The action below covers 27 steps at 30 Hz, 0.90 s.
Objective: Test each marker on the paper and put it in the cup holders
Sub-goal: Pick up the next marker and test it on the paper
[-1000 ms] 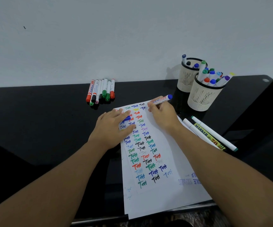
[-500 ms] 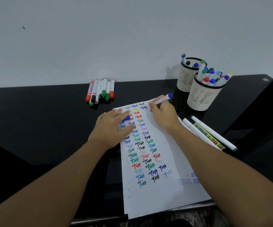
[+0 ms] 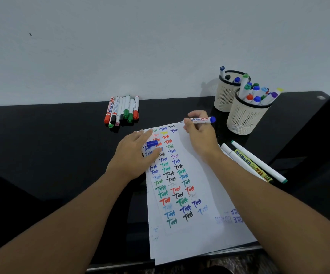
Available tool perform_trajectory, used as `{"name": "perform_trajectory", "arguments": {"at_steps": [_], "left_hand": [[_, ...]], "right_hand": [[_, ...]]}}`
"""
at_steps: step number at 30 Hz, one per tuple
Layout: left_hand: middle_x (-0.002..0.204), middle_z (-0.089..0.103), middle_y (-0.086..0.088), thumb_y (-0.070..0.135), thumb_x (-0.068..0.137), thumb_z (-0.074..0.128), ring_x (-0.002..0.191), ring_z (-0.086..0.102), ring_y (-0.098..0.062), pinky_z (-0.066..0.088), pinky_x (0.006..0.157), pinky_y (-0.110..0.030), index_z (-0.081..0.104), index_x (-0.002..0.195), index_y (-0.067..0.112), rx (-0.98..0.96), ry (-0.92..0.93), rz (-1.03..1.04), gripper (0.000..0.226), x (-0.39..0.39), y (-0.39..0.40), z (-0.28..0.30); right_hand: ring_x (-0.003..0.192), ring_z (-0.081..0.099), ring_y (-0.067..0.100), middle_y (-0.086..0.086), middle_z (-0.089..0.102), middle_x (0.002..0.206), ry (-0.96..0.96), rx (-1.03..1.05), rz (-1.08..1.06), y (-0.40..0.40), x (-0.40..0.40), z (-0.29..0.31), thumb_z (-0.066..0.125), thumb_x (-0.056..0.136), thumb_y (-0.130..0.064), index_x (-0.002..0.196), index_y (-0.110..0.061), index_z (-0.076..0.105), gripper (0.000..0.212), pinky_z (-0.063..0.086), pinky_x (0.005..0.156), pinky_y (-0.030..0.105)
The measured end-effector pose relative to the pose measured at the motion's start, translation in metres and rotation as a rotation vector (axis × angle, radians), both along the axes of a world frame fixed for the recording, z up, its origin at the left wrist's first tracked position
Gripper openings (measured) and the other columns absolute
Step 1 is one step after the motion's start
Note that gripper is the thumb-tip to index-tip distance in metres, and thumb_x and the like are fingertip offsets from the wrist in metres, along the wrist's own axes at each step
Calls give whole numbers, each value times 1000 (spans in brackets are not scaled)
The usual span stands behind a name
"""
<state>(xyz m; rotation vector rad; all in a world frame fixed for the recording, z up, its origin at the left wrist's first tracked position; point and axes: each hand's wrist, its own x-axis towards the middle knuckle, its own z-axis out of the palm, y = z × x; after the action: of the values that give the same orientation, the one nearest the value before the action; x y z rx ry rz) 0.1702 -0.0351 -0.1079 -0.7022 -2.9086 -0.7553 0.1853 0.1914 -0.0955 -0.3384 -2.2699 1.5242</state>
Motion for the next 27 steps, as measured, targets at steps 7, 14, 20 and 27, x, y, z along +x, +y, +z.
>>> {"name": "perform_trajectory", "arguments": {"at_steps": [7,14,20,27], "left_hand": [[139,54,-1,32,100,59,130,44,-15,37,106,-30,63,131,16,76,118,25,36,-4,-3,-8],[124,57,1,25,101,57,116,45,-14,41,95,-30,62,129,18,102,168,4,29,-3,-6,-8],[118,62,-2,23,104,52,107,51,-17,44,89,-34,57,133,17,117,166,43,30,6,-4,0],[112,63,-3,29,106,47,94,51,-12,42,76,-31,53,130,22,132,140,65,26,5,-4,-1]], "right_hand": [[90,66,3,-6,71,101,-26,109,63,-1,3,-1,55,106,-21,124,-29,61,20,56,85,29],[139,46,14,1,48,155,-127,104,330,-3,13,16,47,108,-15,159,-36,29,58,35,100,20],[111,69,16,-4,60,137,-176,-90,405,0,24,30,36,111,-29,149,-30,47,40,48,105,32],[107,67,18,2,63,139,-248,447,456,0,36,33,51,108,-27,146,-40,31,45,51,92,32]]}}
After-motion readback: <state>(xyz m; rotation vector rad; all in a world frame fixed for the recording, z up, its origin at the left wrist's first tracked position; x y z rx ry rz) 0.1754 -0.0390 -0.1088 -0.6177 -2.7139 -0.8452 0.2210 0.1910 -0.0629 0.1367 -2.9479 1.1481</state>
